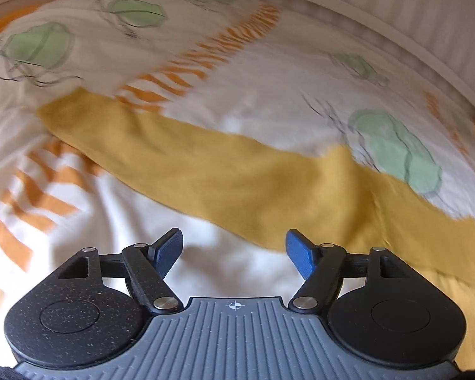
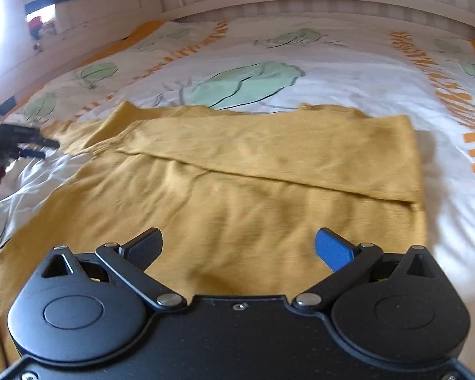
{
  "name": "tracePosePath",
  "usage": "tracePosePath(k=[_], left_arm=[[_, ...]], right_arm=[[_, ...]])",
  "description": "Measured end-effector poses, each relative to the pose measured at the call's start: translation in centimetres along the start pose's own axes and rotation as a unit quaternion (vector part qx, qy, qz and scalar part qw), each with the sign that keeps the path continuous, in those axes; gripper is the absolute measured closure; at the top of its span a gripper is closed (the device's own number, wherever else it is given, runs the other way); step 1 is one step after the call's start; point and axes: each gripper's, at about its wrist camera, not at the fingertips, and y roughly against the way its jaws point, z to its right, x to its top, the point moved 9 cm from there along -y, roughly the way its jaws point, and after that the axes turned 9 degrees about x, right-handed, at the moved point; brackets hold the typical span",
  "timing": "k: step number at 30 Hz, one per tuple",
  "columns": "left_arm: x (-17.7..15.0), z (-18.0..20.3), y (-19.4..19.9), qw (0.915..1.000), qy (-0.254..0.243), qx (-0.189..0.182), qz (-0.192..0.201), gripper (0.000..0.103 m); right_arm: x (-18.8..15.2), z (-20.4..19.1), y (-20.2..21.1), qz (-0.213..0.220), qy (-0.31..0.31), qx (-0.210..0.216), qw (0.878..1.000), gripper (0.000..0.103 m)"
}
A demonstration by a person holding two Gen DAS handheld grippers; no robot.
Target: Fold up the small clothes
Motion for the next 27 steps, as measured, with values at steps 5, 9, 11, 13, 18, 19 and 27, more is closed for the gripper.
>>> tracePosePath(k=[5, 9, 11, 13, 18, 19, 27], left_arm=[[3.0, -4.8, -1.5, 0.9985, 0.046, 0.027, 0.01, 0.033], [4.4, -8.4, -3.2, 0.9947, 0.092, 0.043, 0.012, 0.033], [4.8, -10.1, -4.2, 0.9922, 0.112, 0.053, 0.011, 0.033], [5.0, -11.2, -5.1, 0.9906, 0.123, 0.059, 0.009, 0.033], [5.8, -12.0, -7.2, 0.9908, 0.118, 0.063, 0.021, 0.027], [6.0, -12.0, -7.5, 0.991, 0.115, 0.063, 0.025, 0.023], [6.9, -11.4, -9.2, 0.9914, 0.103, 0.065, 0.047, 0.012]], right_arm=[[0.0, -1.6, -1.9, -0.011, 0.001, -0.005, 1.0, 0.001], [-0.3, -2.0, -2.9, -0.004, 0.0, -0.042, 0.999, 0.0], [-0.6, -2.1, -3.3, 0.001, 0.011, -0.062, 0.998, 0.0], [-1.0, -2.2, -3.5, 0.008, 0.024, -0.077, 0.997, 0.0], [-0.9, -2.0, -3.6, 0.01, 0.027, -0.085, 0.996, 0.0], [-0.9, -1.9, -3.6, 0.011, 0.027, -0.085, 0.996, 0.0], [-0.8, -2.0, -4.0, 0.004, 0.028, -0.091, 0.995, 0.0]])
